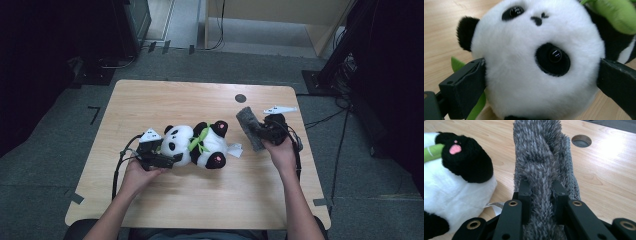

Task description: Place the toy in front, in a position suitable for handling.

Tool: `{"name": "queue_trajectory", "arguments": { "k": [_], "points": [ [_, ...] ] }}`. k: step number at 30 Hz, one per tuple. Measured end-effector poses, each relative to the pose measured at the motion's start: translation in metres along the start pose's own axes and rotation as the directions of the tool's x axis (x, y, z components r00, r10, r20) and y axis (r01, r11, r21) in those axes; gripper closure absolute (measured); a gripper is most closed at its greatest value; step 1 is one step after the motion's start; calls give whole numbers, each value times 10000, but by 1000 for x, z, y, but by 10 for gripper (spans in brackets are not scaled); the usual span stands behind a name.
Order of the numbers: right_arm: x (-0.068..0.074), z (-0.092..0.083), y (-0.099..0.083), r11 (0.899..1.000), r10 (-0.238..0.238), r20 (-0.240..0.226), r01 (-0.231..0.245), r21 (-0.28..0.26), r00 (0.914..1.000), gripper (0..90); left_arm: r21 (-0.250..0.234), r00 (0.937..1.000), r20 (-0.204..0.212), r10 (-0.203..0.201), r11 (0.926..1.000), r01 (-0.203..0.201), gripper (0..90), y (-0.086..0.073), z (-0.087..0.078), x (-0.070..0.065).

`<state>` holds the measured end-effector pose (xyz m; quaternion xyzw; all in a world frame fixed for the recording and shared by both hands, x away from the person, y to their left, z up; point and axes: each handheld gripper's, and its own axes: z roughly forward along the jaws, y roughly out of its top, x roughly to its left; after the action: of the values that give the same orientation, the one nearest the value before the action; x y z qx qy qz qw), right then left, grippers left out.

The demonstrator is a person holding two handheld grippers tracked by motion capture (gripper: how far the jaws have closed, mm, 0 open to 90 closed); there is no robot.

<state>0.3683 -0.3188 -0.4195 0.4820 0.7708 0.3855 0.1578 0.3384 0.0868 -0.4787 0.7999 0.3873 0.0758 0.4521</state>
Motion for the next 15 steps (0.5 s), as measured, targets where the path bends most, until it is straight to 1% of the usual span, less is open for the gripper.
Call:
{"name": "queue_trajectory", "arguments": {
  "k": [2,3,5,7,8,10,15],
  "points": [
    [3,-2,3,10000,-43,-67,43,-46,10000,756,-362,10000,61,-32,9993,34,0,-3,1,2],
    [4,-3,4,9999,-81,-128,80,-77,9999,756,-460,10000,89,19,9989,-15,0,-5,2,3],
    [9,-4,8,9998,-153,-229,150,-100,9996,755,-666,9994,96,322,9973,-315,0,-8,4,4],
    [14,-6,13,9996,-264,-322,261,-110,9991,754,-563,9970,70,773,9955,-768,0,-10,4,4],
    [16,-7,16,9994,-327,-414,322,-128,9986,754,-588,9964,60,848,9947,-843,0,-10,4,4],
    [22,-8,22,9985,-518,-527,508,-196,9973,754,-687,9976,82,688,9953,-681,0,-11,5,5],
    [39,-10,34,9953,-962,-802,951,-170,9921,753,-589,9975,-60,704,9958,-706,0,-12,4,3]
  ]
}}
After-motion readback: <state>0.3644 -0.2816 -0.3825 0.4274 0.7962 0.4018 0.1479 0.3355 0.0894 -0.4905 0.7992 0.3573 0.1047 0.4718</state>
